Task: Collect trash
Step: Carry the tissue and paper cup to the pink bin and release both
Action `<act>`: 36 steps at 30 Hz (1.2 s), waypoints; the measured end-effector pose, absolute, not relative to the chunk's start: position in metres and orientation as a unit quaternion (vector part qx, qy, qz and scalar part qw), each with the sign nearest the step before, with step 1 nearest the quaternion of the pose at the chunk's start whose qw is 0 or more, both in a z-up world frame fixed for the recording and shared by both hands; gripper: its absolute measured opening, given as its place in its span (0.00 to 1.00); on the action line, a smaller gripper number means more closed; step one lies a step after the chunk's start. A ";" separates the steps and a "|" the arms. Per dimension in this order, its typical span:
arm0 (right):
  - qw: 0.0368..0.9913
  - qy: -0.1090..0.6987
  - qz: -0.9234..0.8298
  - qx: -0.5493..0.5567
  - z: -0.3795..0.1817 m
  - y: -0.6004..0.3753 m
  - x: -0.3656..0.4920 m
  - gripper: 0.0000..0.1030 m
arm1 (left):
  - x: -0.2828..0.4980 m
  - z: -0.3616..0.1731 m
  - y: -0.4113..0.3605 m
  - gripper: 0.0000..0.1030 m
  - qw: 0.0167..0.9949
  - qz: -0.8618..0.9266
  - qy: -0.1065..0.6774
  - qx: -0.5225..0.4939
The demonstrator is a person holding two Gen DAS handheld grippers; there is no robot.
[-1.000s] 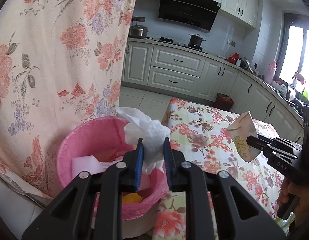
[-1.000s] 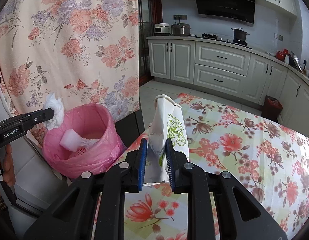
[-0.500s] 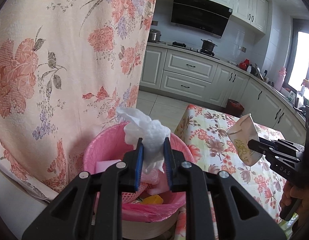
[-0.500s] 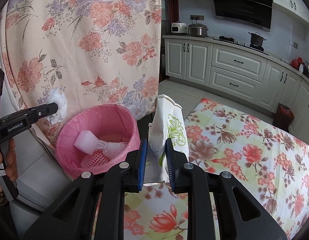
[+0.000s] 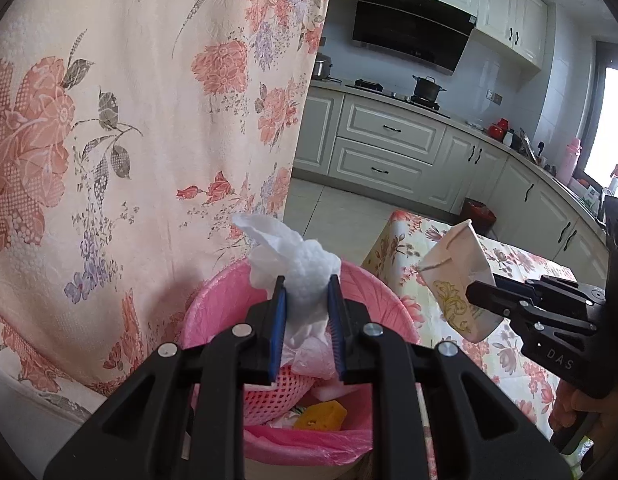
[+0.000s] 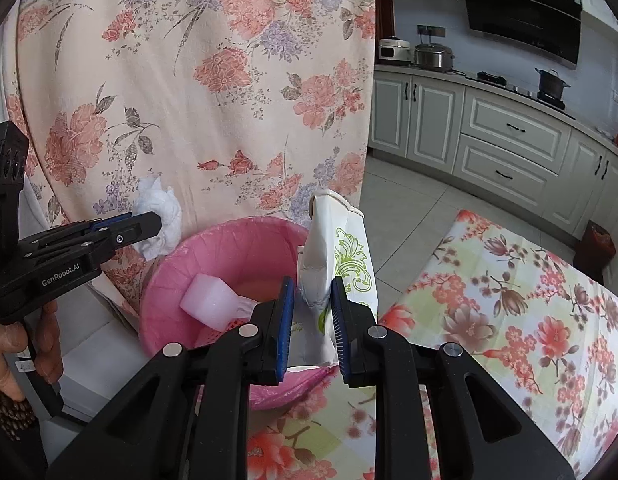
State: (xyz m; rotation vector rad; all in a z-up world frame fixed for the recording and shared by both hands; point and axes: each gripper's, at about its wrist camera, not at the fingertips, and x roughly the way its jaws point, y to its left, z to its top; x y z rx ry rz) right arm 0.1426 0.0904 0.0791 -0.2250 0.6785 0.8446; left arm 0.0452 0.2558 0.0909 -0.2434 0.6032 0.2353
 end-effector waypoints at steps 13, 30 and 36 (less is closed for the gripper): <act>0.823 0.347 0.434 -0.116 0.062 0.146 0.157 0.20 | 0.062 0.093 0.279 0.19 0.936 0.125 0.302 -0.127; 0.815 0.359 0.438 -0.125 0.051 0.177 0.176 0.20 | 0.063 0.089 0.283 0.19 0.934 0.127 0.308 -0.131; 0.828 0.360 0.411 -0.123 0.050 0.154 0.183 0.27 | 0.071 0.083 0.278 0.19 0.933 0.116 0.316 -0.130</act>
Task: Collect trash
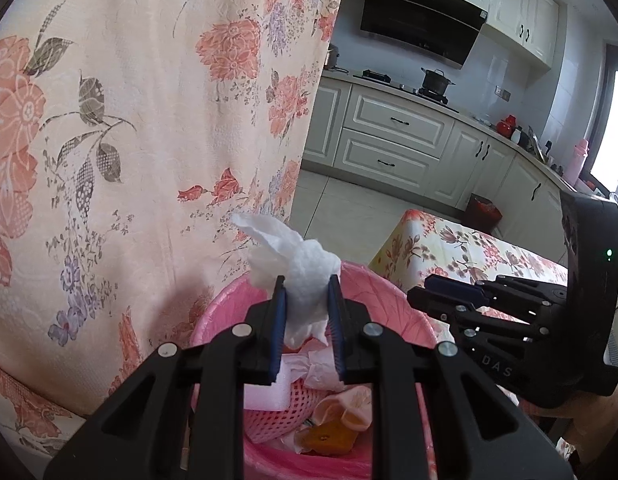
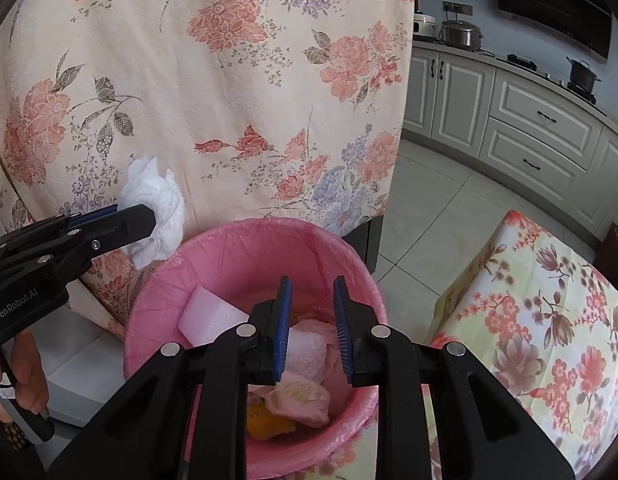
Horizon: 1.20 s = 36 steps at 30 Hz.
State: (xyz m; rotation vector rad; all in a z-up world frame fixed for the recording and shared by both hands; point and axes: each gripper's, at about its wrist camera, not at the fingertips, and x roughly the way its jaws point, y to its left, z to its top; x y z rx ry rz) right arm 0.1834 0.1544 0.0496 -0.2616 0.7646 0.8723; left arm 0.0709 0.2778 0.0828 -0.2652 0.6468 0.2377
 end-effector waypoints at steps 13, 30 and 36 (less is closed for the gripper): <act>0.843 0.345 0.396 -0.112 0.057 0.127 0.184 0.55 | 0.090 0.069 0.270 0.23 0.927 0.096 0.336 -0.140; 0.845 0.351 0.390 -0.108 0.053 0.112 0.186 0.60 | 0.107 0.062 0.277 0.31 0.921 0.109 0.343 -0.148; 0.850 0.348 0.381 -0.105 0.050 0.104 0.184 0.64 | 0.086 0.067 0.276 0.40 0.923 0.116 0.332 -0.153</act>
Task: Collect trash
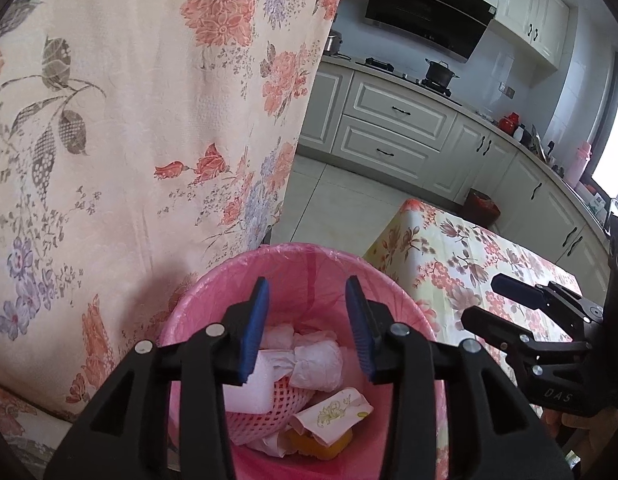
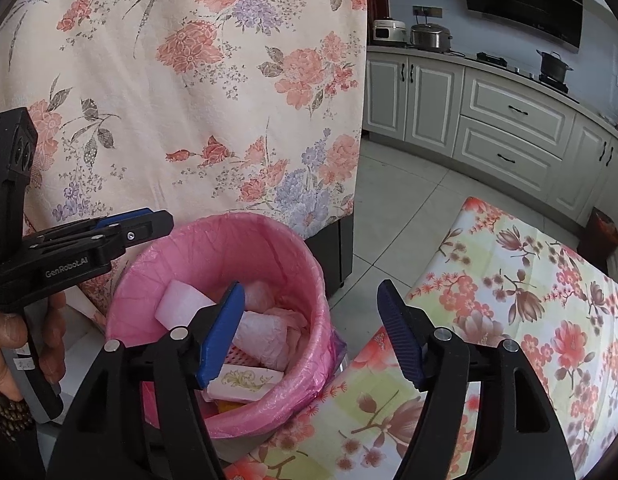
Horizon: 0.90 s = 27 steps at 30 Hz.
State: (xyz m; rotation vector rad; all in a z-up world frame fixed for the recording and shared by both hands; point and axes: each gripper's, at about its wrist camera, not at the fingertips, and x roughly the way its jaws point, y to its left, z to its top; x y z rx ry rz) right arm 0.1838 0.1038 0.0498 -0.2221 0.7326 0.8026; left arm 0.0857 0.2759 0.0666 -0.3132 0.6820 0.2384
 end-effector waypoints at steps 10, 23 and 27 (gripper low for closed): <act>0.860 0.341 0.367 -0.097 0.050 0.090 0.161 0.77 | 0.036 0.075 0.262 0.75 0.919 0.153 0.329 -0.151; 0.858 0.351 0.360 -0.102 0.053 0.065 0.118 0.82 | -0.017 0.063 0.238 0.95 0.898 0.184 0.377 -0.130; 0.858 0.346 0.365 -0.105 0.054 0.065 0.106 0.82 | -0.025 0.060 0.230 0.95 0.897 0.181 0.384 -0.121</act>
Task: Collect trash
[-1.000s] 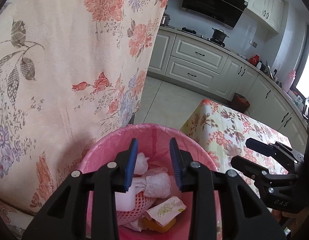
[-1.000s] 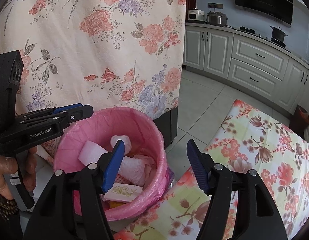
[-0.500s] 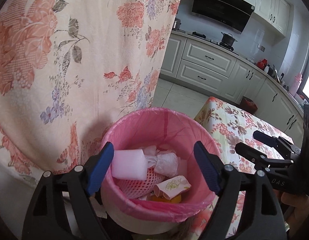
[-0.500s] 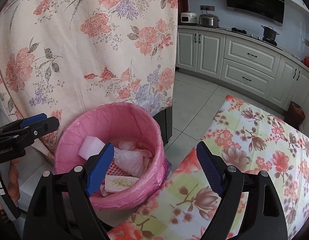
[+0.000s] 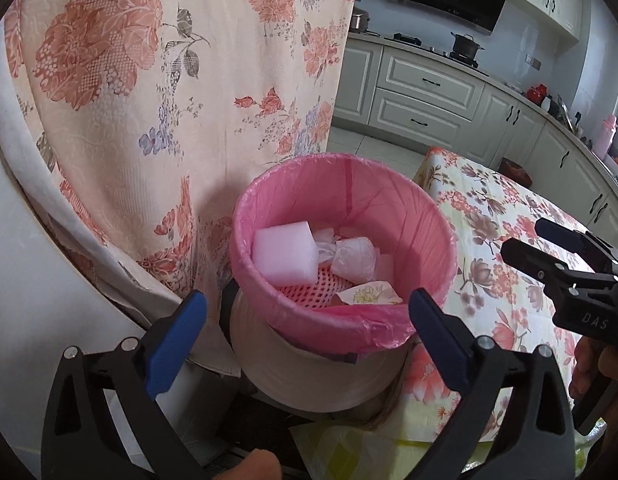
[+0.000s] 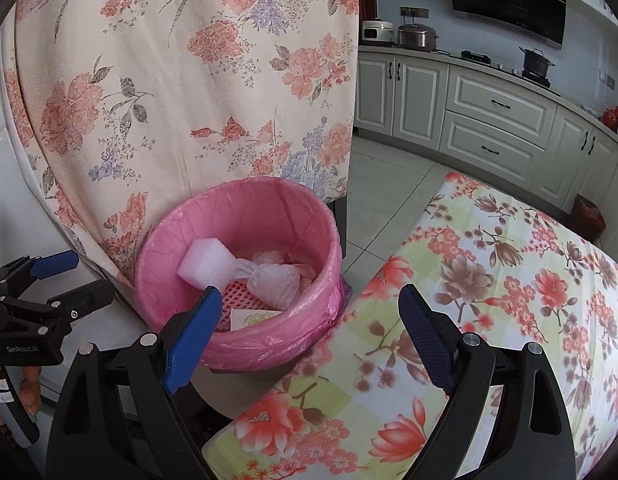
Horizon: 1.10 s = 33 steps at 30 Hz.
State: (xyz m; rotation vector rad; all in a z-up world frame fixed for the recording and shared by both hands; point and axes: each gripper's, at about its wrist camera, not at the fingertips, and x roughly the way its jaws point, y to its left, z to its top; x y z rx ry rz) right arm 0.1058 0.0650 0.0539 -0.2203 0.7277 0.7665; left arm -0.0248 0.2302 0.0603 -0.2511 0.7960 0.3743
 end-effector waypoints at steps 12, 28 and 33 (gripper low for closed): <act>0.864 0.330 0.366 -0.105 0.065 0.064 0.097 0.82 | -0.026 0.062 0.221 0.95 0.900 0.174 0.382 -0.117; 0.865 0.331 0.363 -0.105 0.064 0.063 0.100 0.82 | -0.026 0.063 0.221 0.95 0.901 0.171 0.380 -0.123; 0.864 0.331 0.363 -0.105 0.064 0.063 0.100 0.82 | -0.026 0.063 0.221 0.95 0.901 0.172 0.380 -0.122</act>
